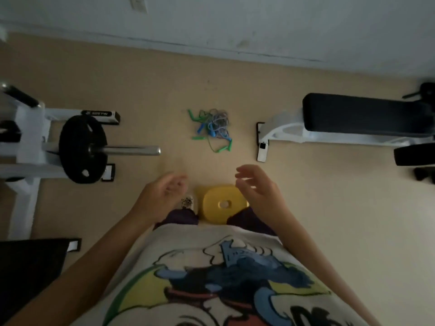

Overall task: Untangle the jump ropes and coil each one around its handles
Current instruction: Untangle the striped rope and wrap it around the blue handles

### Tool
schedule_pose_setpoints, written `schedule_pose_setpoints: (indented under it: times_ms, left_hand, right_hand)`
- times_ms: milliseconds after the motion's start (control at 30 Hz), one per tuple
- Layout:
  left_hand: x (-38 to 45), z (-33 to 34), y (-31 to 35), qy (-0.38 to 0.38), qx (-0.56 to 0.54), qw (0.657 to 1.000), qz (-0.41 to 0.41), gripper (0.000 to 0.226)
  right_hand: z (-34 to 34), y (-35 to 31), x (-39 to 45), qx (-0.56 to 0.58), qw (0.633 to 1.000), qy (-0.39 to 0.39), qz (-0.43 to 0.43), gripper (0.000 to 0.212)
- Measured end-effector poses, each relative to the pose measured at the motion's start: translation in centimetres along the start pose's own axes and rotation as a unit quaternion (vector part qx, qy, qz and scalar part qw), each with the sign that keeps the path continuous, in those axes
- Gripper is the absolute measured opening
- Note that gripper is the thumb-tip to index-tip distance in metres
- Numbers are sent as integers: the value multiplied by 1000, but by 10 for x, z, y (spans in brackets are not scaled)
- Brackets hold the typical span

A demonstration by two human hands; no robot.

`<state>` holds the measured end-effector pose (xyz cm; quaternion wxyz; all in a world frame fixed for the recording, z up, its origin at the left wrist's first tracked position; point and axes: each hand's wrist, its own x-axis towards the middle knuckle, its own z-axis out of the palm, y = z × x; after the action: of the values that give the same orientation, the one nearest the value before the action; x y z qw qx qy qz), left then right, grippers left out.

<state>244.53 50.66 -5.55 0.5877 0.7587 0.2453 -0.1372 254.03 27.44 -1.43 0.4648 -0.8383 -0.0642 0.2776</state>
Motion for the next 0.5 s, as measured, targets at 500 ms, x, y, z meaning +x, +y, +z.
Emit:
schedule_pose_setpoints:
  times_ms: [500]
  left_hand:
    - [293,29,202,40,21,996,73,26]
  right_hand:
    - [-178,-13,291,8,1000,-15,-9,21]
